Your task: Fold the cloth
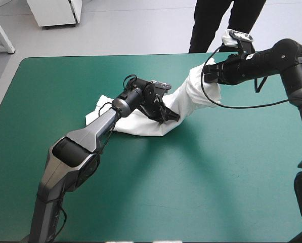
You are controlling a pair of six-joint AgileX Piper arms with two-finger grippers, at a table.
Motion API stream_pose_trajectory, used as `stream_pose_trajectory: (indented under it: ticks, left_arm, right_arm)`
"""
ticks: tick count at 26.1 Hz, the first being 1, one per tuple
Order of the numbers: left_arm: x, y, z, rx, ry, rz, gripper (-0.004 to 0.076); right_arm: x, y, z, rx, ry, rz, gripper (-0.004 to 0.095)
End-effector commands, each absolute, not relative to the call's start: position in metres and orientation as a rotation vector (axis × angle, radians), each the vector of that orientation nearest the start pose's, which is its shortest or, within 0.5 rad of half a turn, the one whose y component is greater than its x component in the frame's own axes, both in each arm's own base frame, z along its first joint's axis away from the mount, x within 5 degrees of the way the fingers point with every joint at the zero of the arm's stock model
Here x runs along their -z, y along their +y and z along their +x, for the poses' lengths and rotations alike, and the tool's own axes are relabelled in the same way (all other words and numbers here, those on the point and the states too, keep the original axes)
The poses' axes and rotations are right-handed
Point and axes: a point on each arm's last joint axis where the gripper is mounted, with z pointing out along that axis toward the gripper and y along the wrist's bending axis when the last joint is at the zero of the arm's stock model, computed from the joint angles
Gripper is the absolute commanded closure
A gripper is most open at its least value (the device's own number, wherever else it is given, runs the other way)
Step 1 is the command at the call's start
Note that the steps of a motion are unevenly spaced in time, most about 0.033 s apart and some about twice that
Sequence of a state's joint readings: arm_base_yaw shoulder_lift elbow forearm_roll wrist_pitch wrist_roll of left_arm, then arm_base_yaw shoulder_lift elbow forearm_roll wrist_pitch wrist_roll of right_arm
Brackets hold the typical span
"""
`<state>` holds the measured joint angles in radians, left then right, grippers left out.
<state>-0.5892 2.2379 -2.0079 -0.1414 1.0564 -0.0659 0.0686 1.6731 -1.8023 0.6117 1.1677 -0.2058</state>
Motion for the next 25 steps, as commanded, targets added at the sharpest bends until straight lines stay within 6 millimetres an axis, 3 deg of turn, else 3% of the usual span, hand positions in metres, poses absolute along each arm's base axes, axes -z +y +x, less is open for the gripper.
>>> stream_pose_trajectory:
  ticks: [1, 5, 8, 12, 16, 18, 21, 25]
  left_arm:
    - [-0.249, -0.280, 0.394, 0.357, 2.699, 0.669, 0.0746]
    - [-0.262, -0.265, 0.387, 0.199, 2.737, 0.714, 0.0746]
    - [-0.287, -0.252, 0.378, 0.126, 2.701, 0.717, 0.0746]
    - [-0.325, -0.233, 0.352, 0.120, 2.656, 0.709, 0.0746]
    - [-0.338, -0.210, 0.321, 0.097, 2.655, 0.711, 0.0746]
    - [-0.339, -0.196, 0.299, 0.094, 2.679, 0.704, 0.0746]
    - [-0.340, -0.161, 0.239, 0.189, 2.718, 0.623, 0.0746]
    - [-0.351, -0.128, 0.184, 0.278, 2.673, 0.569, 0.0746]
  right_arm:
    - [-0.451, 0.076, 0.336, -0.758, 2.241, -0.276, 0.0920]
    - [-0.451, 0.075, 0.337, -0.734, 2.237, -0.272, 0.0920]
    - [-0.450, 0.075, 0.338, -0.736, 2.236, -0.269, 0.0920]
    - [-0.449, 0.077, 0.341, -0.762, 2.220, -0.265, 0.0920]
    - [-0.446, 0.085, 0.345, -0.781, 2.217, -0.291, 0.0920]
    - [-0.443, 0.098, 0.346, -0.804, 2.218, -0.326, 0.0920]
    - [-0.433, 0.136, 0.351, -0.848, 2.195, -0.398, 0.0920]
    - [-0.422, 0.180, 0.356, -0.902, 2.145, -0.446, 0.0920]
